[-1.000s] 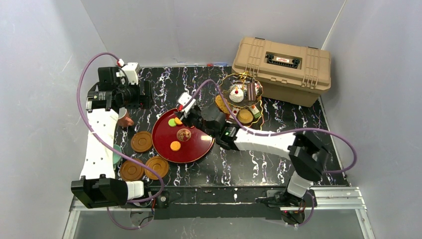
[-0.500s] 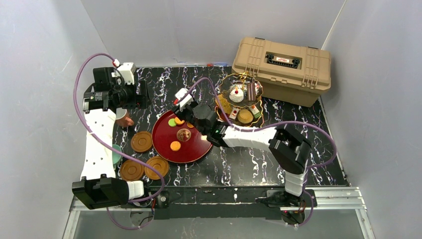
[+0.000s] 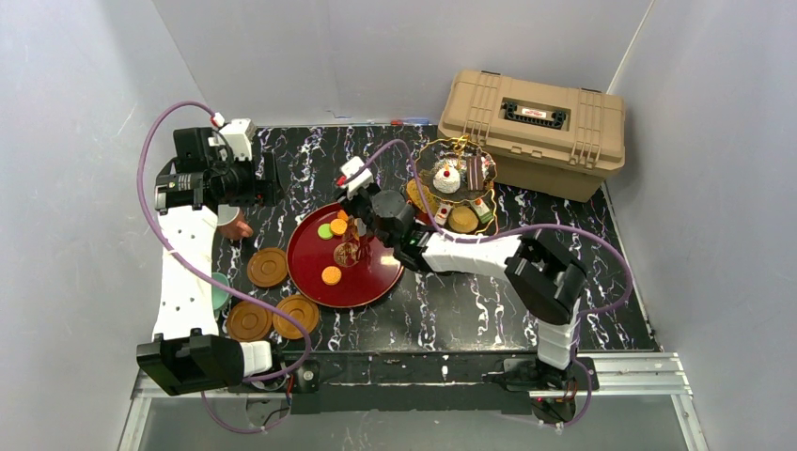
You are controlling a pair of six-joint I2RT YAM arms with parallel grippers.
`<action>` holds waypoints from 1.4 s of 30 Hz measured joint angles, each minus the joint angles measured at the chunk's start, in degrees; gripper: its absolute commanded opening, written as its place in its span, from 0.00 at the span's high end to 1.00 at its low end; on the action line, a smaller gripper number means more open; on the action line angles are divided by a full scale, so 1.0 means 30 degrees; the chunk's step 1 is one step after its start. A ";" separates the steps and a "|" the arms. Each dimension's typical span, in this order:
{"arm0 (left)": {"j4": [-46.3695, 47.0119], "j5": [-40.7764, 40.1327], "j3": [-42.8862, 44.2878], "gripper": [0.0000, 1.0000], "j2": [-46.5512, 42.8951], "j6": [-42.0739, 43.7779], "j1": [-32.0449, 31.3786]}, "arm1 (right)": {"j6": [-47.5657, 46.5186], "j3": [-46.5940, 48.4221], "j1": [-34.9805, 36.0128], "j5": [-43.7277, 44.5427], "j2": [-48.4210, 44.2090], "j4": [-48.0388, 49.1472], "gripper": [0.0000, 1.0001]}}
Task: Serve the afternoon tea
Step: Adjust the clamp.
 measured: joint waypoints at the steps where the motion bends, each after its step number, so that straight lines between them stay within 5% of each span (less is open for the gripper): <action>1: 0.0007 0.0000 0.0000 0.14 0.0000 0.0015 0.0007 | 0.0000 -0.0007 -0.0073 -0.0007 0.0036 0.0000 0.56; 16: 0.0000 0.0393 0.0000 0.15 0.0000 0.0073 0.0219 | 0.1552 -0.1960 -0.0138 -0.1814 -0.1282 0.0838 0.80; 24: 0.0000 0.0627 0.0000 0.15 -0.0022 0.0073 0.0219 | 0.2222 -0.1931 -0.0058 -0.3417 -0.1741 -0.0131 0.80; 32: -0.0131 0.0852 0.0000 0.16 -0.0080 0.0153 0.0321 | 0.2630 -0.1100 0.0488 -0.4218 -0.1734 -0.1654 0.92; 42: -0.1275 0.6266 -0.3395 0.22 -0.2834 0.4131 0.0444 | 0.3738 0.1290 0.0750 -0.2528 -0.1734 -0.3657 0.96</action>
